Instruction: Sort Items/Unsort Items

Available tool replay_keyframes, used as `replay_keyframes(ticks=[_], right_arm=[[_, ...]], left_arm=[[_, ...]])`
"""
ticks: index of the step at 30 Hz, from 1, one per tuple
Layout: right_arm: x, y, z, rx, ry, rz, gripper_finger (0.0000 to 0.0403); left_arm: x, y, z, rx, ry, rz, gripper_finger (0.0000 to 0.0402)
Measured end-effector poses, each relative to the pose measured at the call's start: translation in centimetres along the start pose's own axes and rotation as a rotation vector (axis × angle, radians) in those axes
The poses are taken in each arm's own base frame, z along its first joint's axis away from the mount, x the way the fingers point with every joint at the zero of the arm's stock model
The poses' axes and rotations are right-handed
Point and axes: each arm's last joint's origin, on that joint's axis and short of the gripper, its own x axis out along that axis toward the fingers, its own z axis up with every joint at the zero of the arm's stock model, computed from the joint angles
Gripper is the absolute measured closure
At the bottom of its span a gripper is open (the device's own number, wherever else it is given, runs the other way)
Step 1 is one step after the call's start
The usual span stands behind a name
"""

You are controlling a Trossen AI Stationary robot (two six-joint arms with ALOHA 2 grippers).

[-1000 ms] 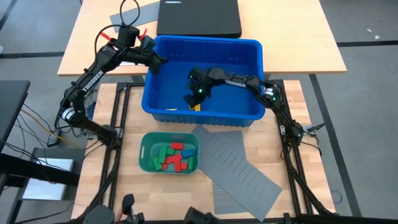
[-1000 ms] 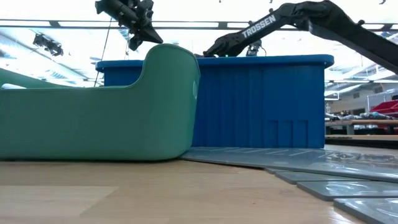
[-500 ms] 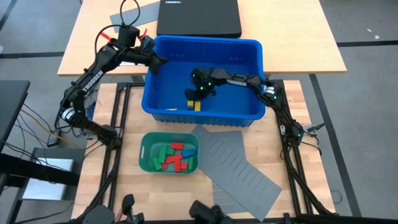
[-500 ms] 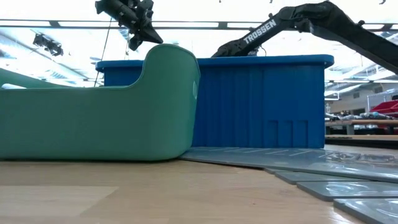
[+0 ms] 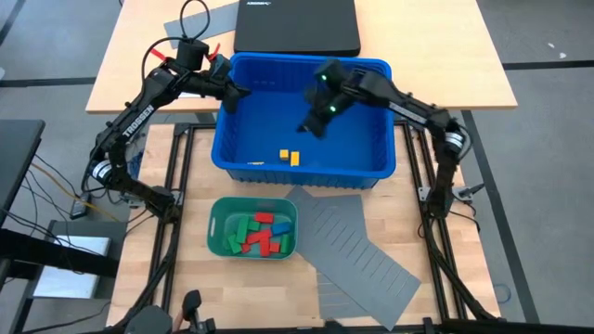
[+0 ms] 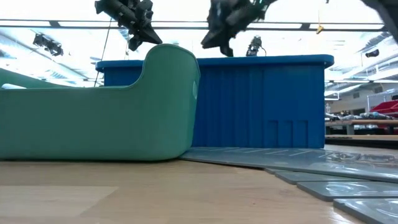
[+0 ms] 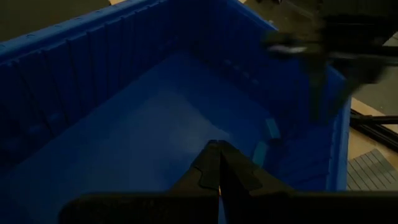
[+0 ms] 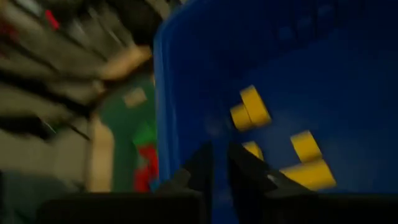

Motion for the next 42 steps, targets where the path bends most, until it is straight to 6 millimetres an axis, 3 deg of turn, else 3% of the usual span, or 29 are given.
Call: replay_keyframes(ticks=[5,8,15,20,30,34,38,42], right_arm=[[-1.4,5.4,-2.5,-0.170,0.148,-0.130,0.0280],[-0.9,7.6,-3.7,-0.202,0.221,-0.156,0.0237],[1.9,10.7,-5.8,-0.348,0.340,-0.259,0.0171],[2.7,11.2,-6.6,-0.335,0.361,-0.257,0.0150],[5.7,8.7,-9.6,-0.336,0.461,-0.453,0.0176],[5.8,8.3,-9.7,-0.324,0.463,-0.459,0.0220],[5.7,8.3,-9.6,-0.358,0.465,-0.451,0.0300],[5.1,8.8,-8.7,-0.361,0.426,-0.435,0.0300]], left_arm=[[0.0,-0.1,0.0,0.003,-0.002,-0.022,0.0396],[0.0,-0.1,0.0,0.031,-0.003,-0.035,0.0396],[0.1,-0.1,0.0,0.080,-0.003,-0.040,0.0396],[0.1,-0.1,0.0,0.081,-0.004,-0.055,0.0396],[0.1,-0.1,0.0,0.080,-0.002,-0.055,0.0396],[0.1,-0.1,-0.1,0.076,0.005,-0.055,0.0396],[0.1,-0.1,-0.1,0.076,0.005,-0.055,0.0396],[0.1,-0.1,-0.1,0.074,0.005,-0.055,0.0396]])
